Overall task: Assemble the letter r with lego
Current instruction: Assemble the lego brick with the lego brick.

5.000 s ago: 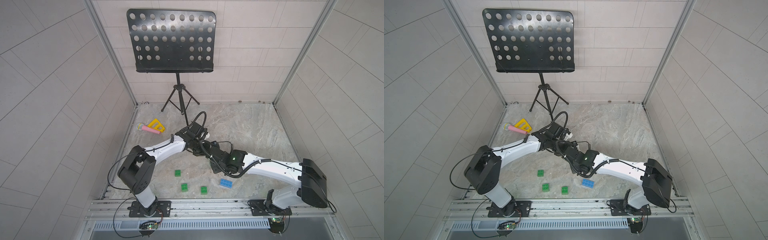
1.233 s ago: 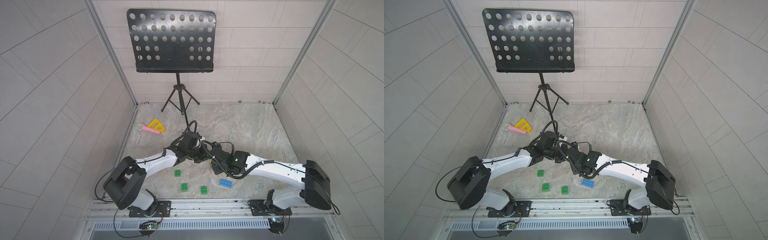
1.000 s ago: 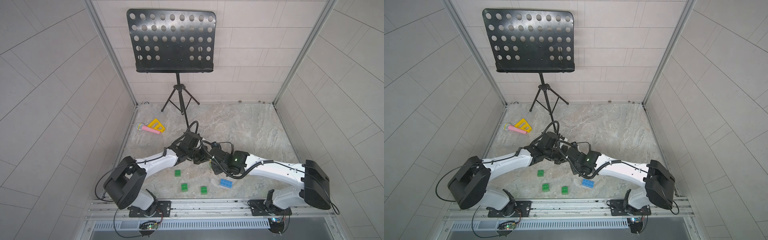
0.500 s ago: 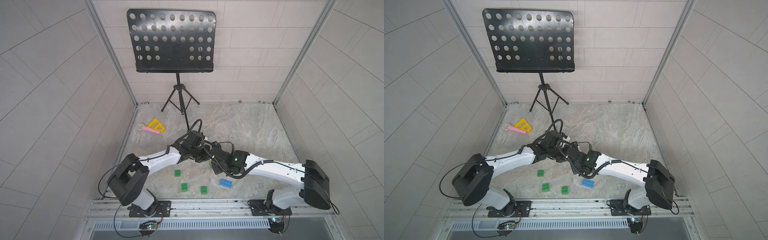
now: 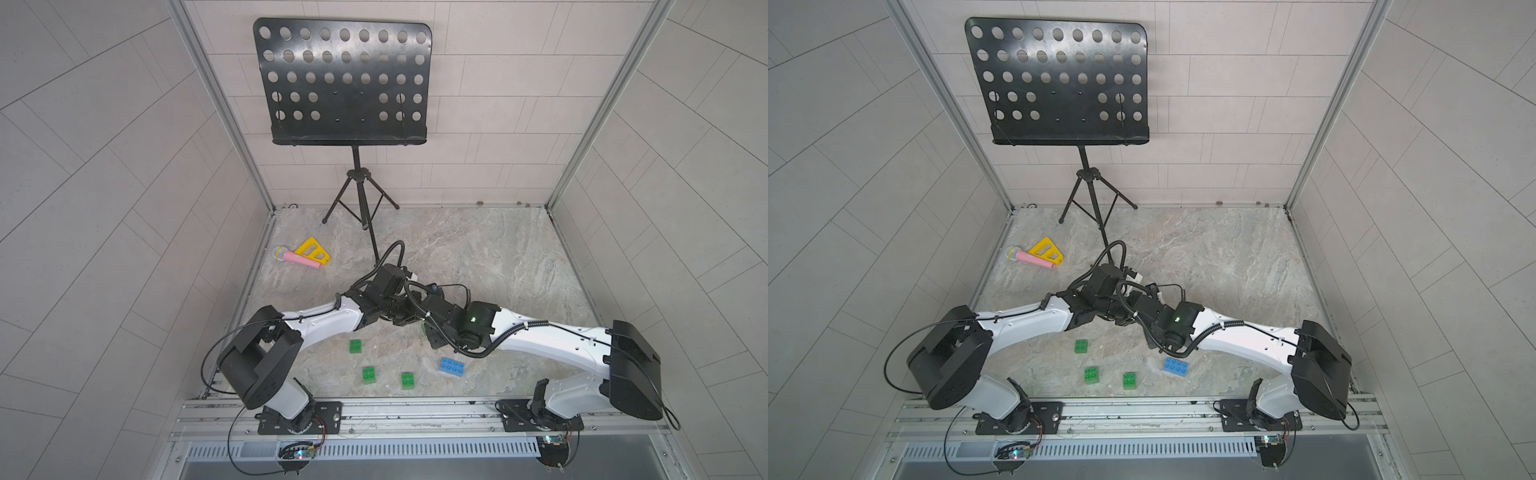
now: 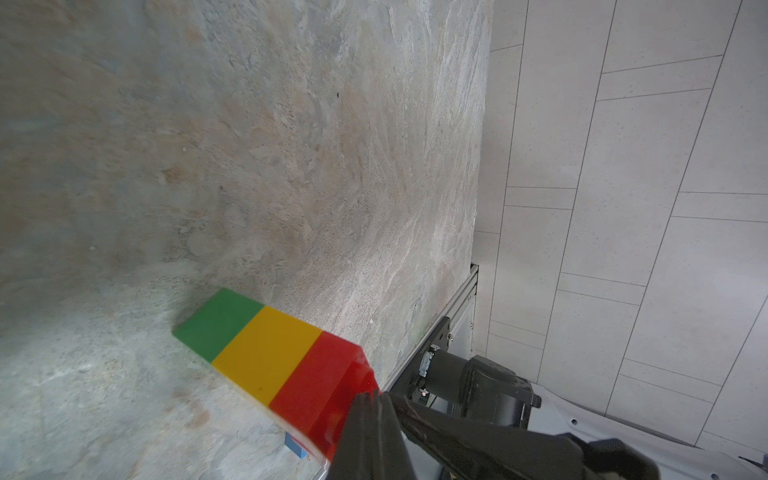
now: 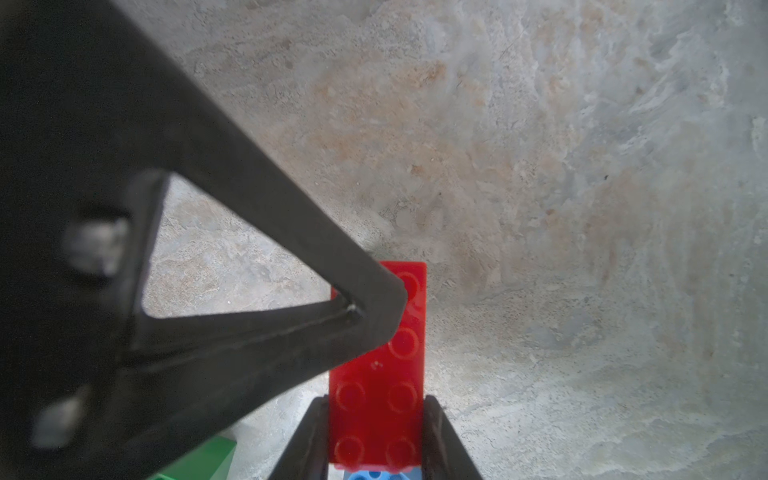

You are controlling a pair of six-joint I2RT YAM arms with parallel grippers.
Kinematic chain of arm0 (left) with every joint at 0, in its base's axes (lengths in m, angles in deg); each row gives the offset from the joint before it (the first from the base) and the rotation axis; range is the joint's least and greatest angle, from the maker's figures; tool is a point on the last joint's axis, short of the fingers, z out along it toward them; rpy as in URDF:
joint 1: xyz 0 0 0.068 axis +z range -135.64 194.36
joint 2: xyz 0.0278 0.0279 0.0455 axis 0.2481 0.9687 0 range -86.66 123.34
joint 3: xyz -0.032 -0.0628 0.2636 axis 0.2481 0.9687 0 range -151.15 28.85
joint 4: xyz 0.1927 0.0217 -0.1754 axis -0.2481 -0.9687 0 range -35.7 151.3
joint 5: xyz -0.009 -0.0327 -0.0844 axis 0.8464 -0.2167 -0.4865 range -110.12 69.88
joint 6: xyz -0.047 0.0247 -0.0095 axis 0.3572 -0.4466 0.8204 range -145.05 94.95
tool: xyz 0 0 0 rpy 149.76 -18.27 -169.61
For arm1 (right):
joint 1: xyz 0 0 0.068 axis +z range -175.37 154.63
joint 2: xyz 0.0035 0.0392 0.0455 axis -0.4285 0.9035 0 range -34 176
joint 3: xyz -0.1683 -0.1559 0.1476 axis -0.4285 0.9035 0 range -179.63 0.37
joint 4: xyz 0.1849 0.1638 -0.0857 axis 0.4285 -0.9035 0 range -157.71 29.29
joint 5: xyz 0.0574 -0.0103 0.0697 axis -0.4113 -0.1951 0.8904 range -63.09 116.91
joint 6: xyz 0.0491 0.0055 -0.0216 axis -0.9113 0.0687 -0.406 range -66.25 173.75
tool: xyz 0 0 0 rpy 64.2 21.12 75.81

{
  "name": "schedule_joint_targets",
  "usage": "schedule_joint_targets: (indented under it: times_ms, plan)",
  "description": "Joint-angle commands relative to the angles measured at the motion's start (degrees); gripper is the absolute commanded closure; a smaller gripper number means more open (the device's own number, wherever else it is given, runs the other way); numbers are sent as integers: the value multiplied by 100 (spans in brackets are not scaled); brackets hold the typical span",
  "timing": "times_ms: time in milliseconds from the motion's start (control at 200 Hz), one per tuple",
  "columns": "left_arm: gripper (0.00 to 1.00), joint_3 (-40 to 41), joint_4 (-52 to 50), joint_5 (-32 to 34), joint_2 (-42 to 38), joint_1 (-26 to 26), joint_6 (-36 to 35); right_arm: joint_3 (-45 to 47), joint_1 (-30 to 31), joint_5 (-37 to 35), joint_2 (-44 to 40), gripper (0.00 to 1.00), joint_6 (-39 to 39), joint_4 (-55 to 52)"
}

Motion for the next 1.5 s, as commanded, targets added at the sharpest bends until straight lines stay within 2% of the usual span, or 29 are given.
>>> schedule_joint_targets:
  times_ms: [0, 265, 420, 580, 826, 971, 1326, 1496]
  plan:
    - [100, 497, -1378, 880, 573, -28, 2, 6, 26, 123, -36, 100, -26, -158]
    - [100, 491, -1332, 862, 495, -27, 57, -155, 29, -78, -213, 65, -93, -462]
    - [100, 506, -1328, 889, 426, -28, 79, -288, -33, -172, -319, 52, -85, -641]
    - [100, 581, -1306, 871, 398, -28, 90, -438, -101, -247, -401, 42, -104, -810]
    - [100, 620, -1221, 837, 343, -26, 123, -429, -326, -242, -507, 41, -51, -757]
    - [100, 578, -879, 600, 272, -27, 243, -428, -439, -162, -571, 42, -2, -757]
    - [100, -45, -484, 143, 99, -23, 581, -431, -598, -118, -815, 42, 7, -807]
    - [95, -324, -484, 65, -125, -26, 727, -434, -655, -114, -913, 41, 17, -808]
